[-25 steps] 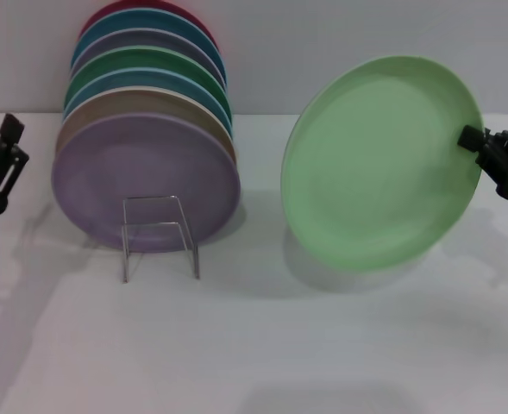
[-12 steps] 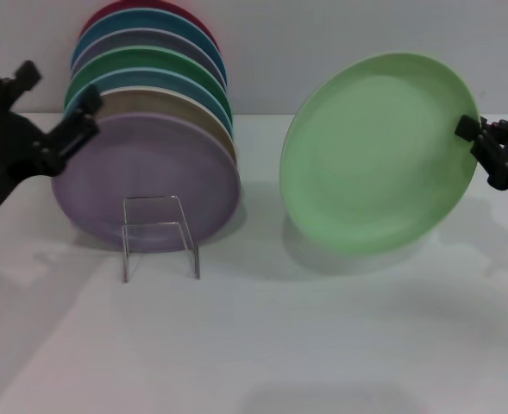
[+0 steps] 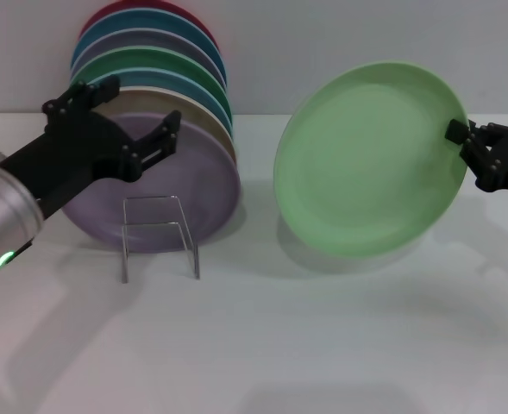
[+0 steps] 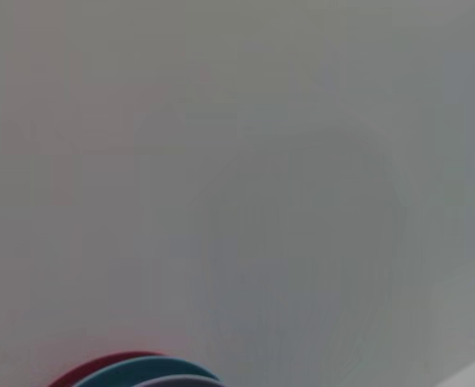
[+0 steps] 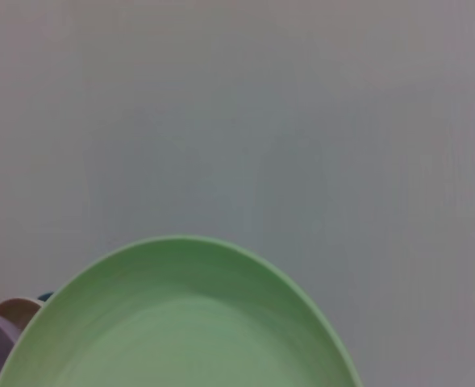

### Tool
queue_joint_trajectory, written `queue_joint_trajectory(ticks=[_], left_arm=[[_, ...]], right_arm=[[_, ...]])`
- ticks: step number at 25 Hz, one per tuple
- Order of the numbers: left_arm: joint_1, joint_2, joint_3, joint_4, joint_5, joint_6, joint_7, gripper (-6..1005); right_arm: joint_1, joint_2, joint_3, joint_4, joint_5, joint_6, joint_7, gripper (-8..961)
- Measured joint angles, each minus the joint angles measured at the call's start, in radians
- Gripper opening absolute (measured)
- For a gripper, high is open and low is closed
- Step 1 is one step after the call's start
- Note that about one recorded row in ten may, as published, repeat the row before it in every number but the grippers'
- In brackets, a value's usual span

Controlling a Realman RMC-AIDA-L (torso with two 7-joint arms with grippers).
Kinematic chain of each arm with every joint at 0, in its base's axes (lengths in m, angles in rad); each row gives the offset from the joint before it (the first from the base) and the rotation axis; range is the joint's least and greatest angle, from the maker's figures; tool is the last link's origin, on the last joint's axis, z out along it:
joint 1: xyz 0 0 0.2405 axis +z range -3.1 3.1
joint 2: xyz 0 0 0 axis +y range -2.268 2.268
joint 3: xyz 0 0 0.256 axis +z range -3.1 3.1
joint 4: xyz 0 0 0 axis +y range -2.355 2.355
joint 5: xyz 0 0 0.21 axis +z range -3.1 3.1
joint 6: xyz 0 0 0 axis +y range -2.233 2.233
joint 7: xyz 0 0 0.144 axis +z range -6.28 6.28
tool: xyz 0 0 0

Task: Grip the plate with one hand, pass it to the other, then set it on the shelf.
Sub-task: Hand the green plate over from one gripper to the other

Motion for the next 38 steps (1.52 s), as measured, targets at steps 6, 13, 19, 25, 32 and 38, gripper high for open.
queue_joint_trajectory(ticks=[6, 13, 19, 25, 32, 38], left_arm=[[0.002, -0.073, -0.046, -0.157, -0.005, -0.272, 0.149, 814], [0.015, -0.161, -0.090, -0.328, -0.009, -0.494, 0.301, 814], [-0.015, -0.240, -0.114, -0.381, -0.052, -0.650, 0.405, 814], [-0.081, -0.289, -0.182, -0.378, -0.228, -0.768, 0.557, 815], [-0.185, -0.329, -0.275, -0.327, -0.341, -0.979, 0.644, 810], [-0.219, -0.332, -0.278, -0.268, -0.343, -0.991, 0.656, 806]], right_arm=[[-0.001, 0.000, 0.006, -0.005, -0.004, -0.001, -0.017, 29], [-0.017, 0.003, 0.016, -0.022, -0.005, -0.002, -0.083, 28], [-0.015, 0.006, 0.017, -0.074, -0.001, 0.011, -0.196, 28], [-0.005, 0.008, 0.013, -0.090, 0.001, 0.013, -0.231, 28], [-0.004, 0.008, 0.010, -0.092, 0.002, 0.023, -0.253, 28], [-0.009, 0.008, 0.009, -0.092, 0.002, 0.048, -0.255, 28]])
